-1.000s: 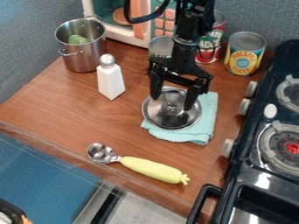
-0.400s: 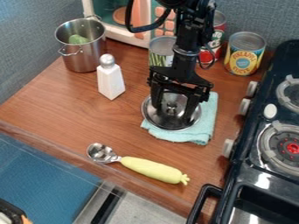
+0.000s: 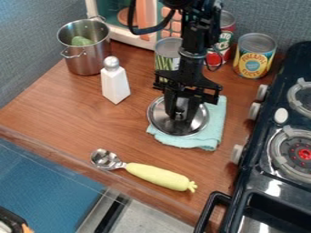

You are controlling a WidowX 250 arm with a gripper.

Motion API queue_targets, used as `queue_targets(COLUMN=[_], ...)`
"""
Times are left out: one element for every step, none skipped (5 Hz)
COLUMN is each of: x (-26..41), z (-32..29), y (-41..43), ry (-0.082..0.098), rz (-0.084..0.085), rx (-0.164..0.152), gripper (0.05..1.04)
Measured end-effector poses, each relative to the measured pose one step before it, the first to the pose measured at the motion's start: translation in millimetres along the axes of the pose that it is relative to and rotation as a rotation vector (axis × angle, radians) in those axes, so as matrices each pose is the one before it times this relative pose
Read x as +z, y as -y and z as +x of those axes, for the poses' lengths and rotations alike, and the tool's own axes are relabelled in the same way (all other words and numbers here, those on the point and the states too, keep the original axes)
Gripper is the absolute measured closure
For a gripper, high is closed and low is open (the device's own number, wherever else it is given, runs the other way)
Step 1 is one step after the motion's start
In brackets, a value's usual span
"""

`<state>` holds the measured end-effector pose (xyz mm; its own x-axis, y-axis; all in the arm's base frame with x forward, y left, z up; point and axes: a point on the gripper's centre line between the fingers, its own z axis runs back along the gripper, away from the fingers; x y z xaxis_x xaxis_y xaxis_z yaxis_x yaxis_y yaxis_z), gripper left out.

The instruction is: Took the lid and closed the metalic pot

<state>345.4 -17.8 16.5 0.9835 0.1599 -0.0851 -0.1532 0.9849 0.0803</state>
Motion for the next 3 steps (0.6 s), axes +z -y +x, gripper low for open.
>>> queue_targets(x=[0.79,4.94,23.99], z=[-0.67,-5.75,-4.92], y=[-0.55,1.82,4.70], ry=[-0.0069,-0.0277,0.0224], rz=[-0.0070,-0.0152,-0.0464], rx=[0.0014,-0.0069,-0.0163], gripper=[0.803,0.803,0.803])
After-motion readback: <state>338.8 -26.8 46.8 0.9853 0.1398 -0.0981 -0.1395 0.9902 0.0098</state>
